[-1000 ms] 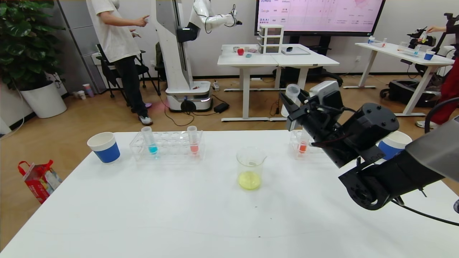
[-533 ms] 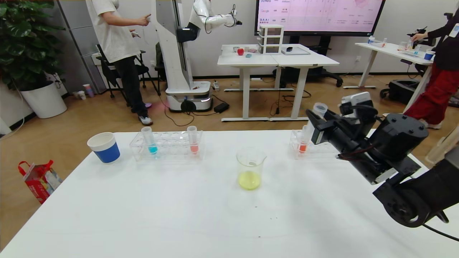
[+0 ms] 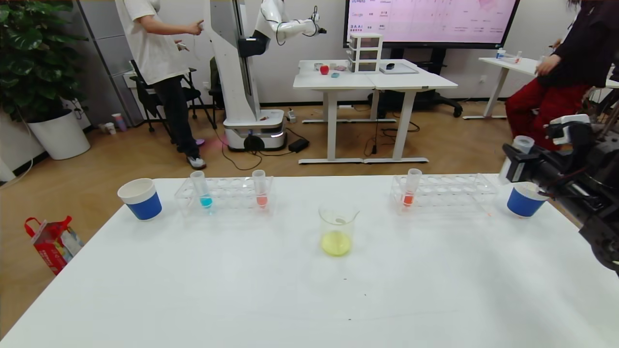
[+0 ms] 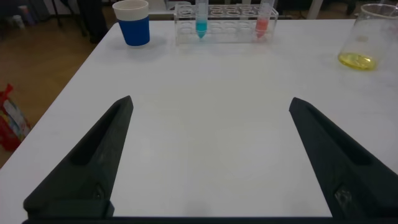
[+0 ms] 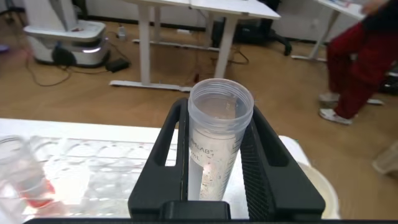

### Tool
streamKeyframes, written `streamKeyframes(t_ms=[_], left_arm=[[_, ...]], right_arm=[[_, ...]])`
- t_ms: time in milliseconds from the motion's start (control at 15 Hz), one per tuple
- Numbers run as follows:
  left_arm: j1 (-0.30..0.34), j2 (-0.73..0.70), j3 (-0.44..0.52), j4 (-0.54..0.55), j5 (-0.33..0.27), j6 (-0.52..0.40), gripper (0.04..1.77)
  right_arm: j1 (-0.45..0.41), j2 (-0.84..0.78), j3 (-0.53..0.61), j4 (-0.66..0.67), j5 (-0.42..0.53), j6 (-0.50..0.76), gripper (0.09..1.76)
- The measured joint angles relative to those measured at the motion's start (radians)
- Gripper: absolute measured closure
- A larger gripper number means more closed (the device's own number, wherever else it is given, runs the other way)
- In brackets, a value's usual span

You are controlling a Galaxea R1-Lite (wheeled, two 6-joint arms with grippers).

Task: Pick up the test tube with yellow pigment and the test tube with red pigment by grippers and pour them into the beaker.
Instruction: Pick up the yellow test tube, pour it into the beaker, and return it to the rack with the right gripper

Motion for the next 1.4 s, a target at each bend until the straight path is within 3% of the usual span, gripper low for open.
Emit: streamKeyframes(t_ms=[267,467,733,1400], left_arm=[[0.000,0.000,0.000,0.000,0.000,0.000,0.06],[0.000,0.000,0.000,0.000,0.000,0.000,0.06],[0.000,0.000,0.000,0.000,0.000,0.000,0.06],[0.000,0.000,0.000,0.000,0.000,0.000,0.06]], right_arm=[[-0.200,0.081,-0.153,0.051,0.027,-0.001,1.35],[-0.258,0.144,-0.240,0.081,0.026,0.000,1.35],[-0.252,0.196,-0.277,0.078,0.026,0.000,1.35],[-0.213,0.291,-0.243,0.003,0.028,-0.001,1.34]])
